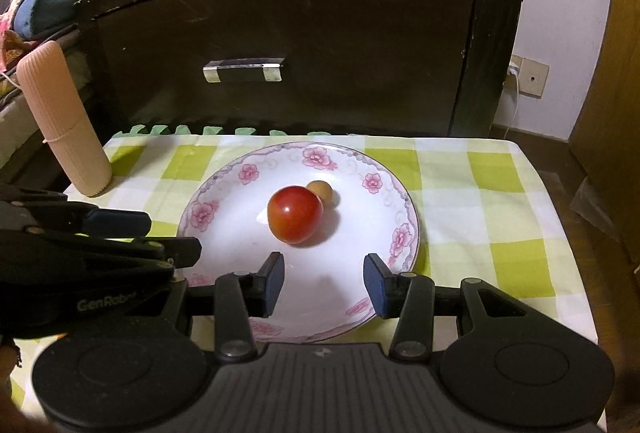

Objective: Organize fruits
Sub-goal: 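Withdraw both open grippers from the bowl back toward the remaining fruits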

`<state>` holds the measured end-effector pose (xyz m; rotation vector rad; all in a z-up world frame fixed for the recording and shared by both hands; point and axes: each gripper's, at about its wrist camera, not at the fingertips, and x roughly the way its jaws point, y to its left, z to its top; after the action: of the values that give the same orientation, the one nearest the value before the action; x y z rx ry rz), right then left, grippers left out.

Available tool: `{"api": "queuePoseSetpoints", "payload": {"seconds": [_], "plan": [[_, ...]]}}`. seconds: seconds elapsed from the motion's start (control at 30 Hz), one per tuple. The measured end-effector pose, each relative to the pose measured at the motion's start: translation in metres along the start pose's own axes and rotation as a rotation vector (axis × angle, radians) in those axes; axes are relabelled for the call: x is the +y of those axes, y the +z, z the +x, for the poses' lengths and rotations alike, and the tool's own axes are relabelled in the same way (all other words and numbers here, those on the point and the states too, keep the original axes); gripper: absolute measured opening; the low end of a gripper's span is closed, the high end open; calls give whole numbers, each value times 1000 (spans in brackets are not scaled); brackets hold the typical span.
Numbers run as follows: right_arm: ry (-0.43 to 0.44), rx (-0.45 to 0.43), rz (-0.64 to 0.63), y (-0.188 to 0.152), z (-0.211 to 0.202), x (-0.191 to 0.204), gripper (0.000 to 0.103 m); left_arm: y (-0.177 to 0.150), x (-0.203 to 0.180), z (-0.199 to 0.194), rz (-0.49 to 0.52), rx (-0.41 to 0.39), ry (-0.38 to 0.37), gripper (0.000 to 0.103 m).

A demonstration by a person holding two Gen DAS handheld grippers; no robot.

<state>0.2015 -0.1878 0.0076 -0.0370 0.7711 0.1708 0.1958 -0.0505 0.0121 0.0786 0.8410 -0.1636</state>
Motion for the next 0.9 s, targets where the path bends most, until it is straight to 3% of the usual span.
{"api": "queuePoseSetpoints", "payload": {"seconds": [0.9], "plan": [[65,5,-20,-24,-53,37,42,-37,12,-59,21,-11,49,52]]}}
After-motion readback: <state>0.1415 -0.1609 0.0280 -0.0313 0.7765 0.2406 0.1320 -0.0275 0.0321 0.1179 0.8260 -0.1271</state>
